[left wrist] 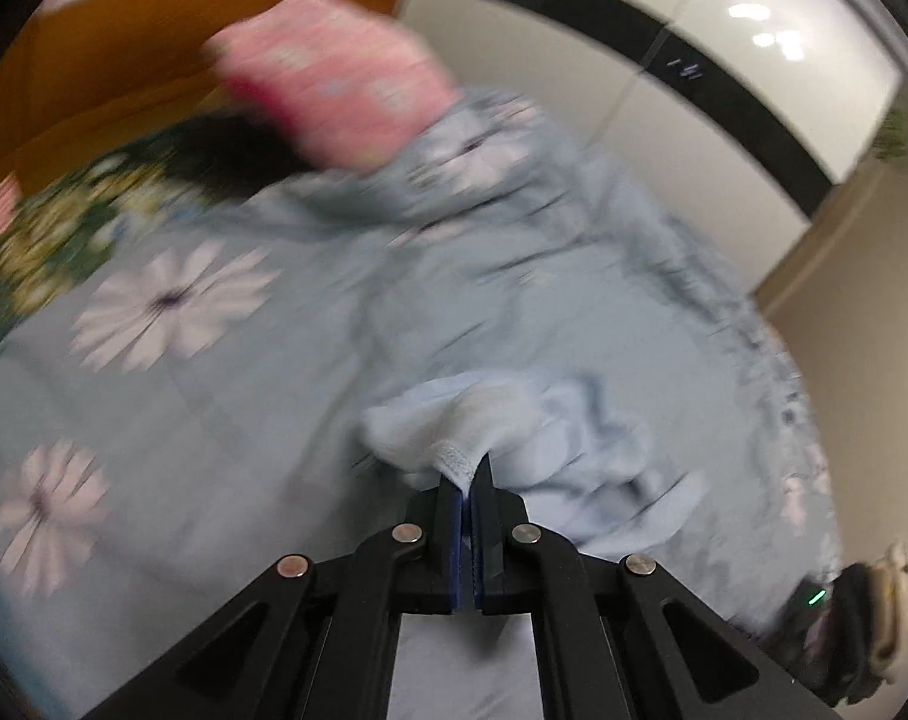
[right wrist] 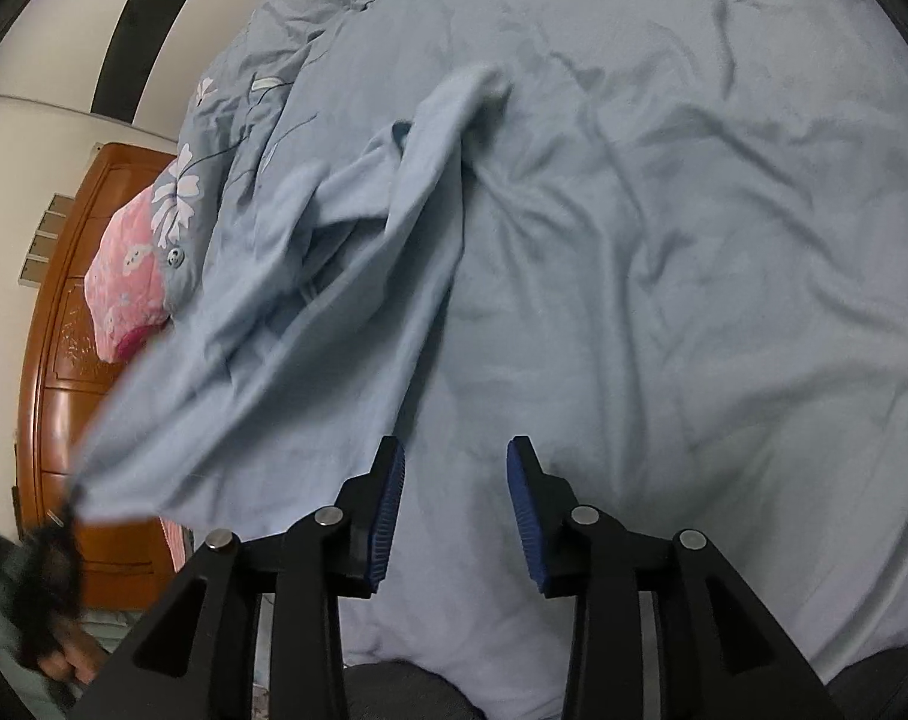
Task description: Fold clothes
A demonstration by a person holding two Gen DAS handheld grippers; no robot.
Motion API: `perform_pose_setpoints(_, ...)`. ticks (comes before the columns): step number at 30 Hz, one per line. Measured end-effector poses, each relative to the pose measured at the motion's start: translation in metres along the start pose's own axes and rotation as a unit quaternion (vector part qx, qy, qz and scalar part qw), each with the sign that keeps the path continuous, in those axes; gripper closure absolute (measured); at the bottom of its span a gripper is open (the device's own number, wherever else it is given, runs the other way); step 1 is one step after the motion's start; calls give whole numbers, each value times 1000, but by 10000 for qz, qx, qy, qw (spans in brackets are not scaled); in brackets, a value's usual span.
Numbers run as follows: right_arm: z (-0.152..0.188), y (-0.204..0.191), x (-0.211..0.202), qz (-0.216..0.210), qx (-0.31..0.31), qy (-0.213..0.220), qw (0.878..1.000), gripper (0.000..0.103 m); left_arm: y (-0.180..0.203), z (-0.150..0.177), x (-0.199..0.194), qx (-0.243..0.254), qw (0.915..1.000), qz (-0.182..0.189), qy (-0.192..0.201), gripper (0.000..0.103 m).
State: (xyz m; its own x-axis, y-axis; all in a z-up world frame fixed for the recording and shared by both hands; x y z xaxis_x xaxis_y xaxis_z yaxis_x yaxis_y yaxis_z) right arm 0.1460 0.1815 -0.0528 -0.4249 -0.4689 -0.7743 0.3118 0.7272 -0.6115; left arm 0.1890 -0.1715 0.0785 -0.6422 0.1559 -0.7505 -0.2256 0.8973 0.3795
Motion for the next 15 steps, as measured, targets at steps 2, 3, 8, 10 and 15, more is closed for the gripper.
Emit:
perform_pose_setpoints(2, 2, -6, 2, 14, -33, -40, 10000, 66, -24, 17, -2, -173, 9997, -147, -125, 101)
perform_pose_setpoints(3, 3, -9, 4, 22, -34, -66, 10000, 66, -33, 22, -3, -254, 9994, -177, -163, 101)
perform_pose_setpoints(8, 4, -35, 24, -219, -77, -231, 9995, 66, -52, 39, -5, -479, 9983, -154, -297, 101)
perform_pose_setpoints(10, 7, -49, 36, -295, -74, -317, 9990, 62, -47, 35, -6, -414, 9987, -52, -277, 101)
perform_pose_setpoints(15, 10, -68, 68, -146, 255, -471, 9985, 62, -31, 21, -17, -230, 9994, 233, -137, 101)
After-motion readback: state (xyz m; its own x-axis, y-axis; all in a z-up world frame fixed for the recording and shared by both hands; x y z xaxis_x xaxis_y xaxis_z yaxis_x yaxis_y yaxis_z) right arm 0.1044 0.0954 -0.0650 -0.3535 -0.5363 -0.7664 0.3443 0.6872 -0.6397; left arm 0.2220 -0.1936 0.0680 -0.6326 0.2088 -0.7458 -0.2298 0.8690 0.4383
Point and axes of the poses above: each gripper's, at about its wrist camera, not at the fingertips, and x roughly the way its jaws point, y to its right, z to its underside, the point moved 2 cm from there along x, roughly the way its jaws point, and after that the axes turned 1 degree about y, right-handed, at the moved point
